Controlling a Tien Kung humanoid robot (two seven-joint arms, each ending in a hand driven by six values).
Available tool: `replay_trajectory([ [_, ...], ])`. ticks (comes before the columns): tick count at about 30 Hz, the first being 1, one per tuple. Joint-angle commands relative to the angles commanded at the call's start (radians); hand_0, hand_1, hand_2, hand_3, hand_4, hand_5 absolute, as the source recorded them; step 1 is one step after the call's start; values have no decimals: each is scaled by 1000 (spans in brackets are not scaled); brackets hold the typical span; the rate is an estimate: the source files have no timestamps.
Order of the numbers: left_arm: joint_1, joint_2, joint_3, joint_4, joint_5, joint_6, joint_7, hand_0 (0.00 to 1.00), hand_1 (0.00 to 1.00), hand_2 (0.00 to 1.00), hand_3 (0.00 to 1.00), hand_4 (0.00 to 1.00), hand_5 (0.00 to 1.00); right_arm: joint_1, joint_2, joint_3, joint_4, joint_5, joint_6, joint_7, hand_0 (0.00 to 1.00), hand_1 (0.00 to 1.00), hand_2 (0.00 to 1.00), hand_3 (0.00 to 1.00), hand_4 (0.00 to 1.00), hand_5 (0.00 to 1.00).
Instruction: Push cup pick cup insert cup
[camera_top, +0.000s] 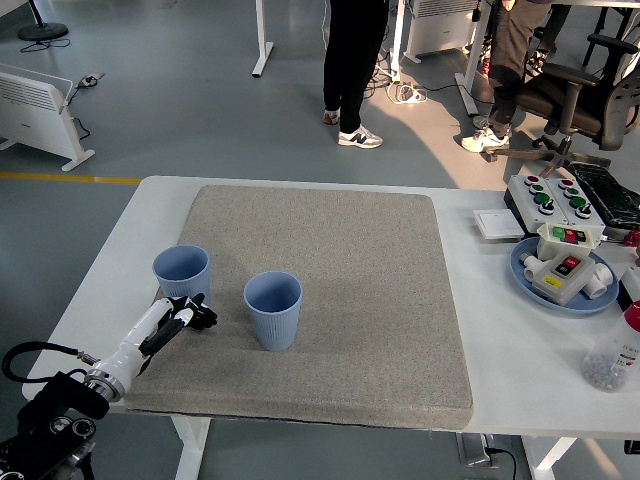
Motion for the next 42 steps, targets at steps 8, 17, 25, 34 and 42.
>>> replay_trajectory([
  [8,-23,1,-3,19,-5,3,-6,667,596,529,487,578,998,-5,0,4,0,-12,1,-2,530,547,624,617,180,754],
  [17,-72,-4,29,86,-37,12,-21,669,596,528,486,578,998,-1,0,1,0,-13,3,-2,530,547,624,617,180,754],
  [25,-127,-14,59,142,-74,15,-34,667,593,525,483,575,998,8,1,-4,0,-10,4,-2,530,547,624,617,179,755],
  [34,-181,-42,110,204,-128,15,-48,670,593,523,483,576,998,14,1,-9,0,-10,7,-2,530,547,624,617,179,756],
  [42,-231,-49,191,262,-167,28,-65,678,596,523,480,572,998,15,2,-14,0,-10,8,-4,530,547,624,617,179,755],
])
